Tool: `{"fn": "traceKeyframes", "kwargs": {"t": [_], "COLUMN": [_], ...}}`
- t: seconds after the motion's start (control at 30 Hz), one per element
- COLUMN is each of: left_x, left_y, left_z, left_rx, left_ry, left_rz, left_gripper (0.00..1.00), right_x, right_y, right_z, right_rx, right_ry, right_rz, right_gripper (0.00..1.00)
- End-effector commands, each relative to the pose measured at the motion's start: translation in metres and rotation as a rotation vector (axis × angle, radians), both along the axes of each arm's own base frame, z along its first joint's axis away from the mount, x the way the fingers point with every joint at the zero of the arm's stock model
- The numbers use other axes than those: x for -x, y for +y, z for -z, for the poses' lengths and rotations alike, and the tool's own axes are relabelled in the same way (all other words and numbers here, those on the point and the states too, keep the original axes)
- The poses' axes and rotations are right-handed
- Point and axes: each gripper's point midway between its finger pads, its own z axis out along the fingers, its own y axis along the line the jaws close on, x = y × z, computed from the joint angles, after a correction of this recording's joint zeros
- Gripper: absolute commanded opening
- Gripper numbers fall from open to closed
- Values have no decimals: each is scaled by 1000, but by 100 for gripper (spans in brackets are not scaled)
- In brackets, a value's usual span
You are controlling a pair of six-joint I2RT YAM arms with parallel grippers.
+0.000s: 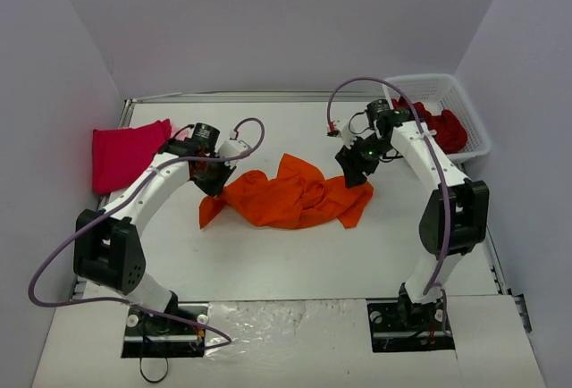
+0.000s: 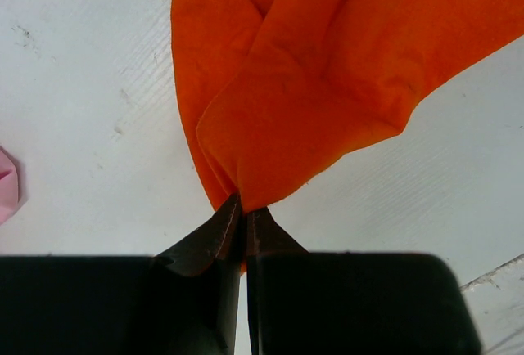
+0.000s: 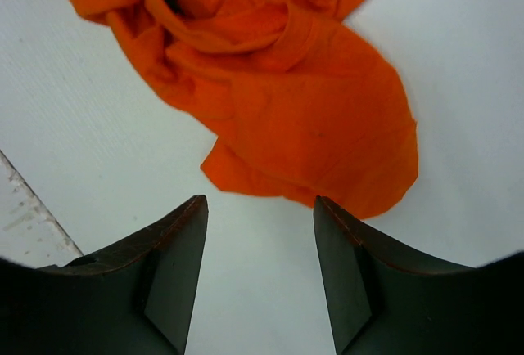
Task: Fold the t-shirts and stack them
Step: Flatten out the tshirt
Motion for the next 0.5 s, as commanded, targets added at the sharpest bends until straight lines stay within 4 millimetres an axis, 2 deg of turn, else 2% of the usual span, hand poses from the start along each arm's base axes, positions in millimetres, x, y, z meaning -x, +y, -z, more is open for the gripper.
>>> {"fn": "traceKeyframes", "kwargs": {"t": [0.0, 0.03, 0.13, 0.17, 0.23, 0.33, 0.47], "left_x": [-5, -4, -4, -4, -3, -3, -2], "left_y": [-5, -5, -8, -8, -7, -3, -1], "left_z": [-8, -8, -9, -11, -10, -8, -6], "left_rx": [28, 37, 58, 63, 59, 48, 51], "left_ry": [-32, -34, -47, -55, -51, -43, -41], "left_rz": [-4, -11, -9, -7, -10, -20, -23], "left_gripper": [2, 2, 2, 2, 2, 2, 2], "right_x": [-26, -31, -46, -49, -56, -54, -48], "right_y": [26, 31, 42, 46, 52, 61, 73], "right_z": [-10, -1, 2, 15, 21, 48, 63], "right_rx": [-91, -94, -94, -81, -78, -46, -21], "right_ry": [-23, -2, -10, 18, 25, 80, 108], "right_rz": [-35, -41, -54, -61, -69, -92, -129], "right_gripper": [50, 50, 50, 50, 50, 50, 50]}}
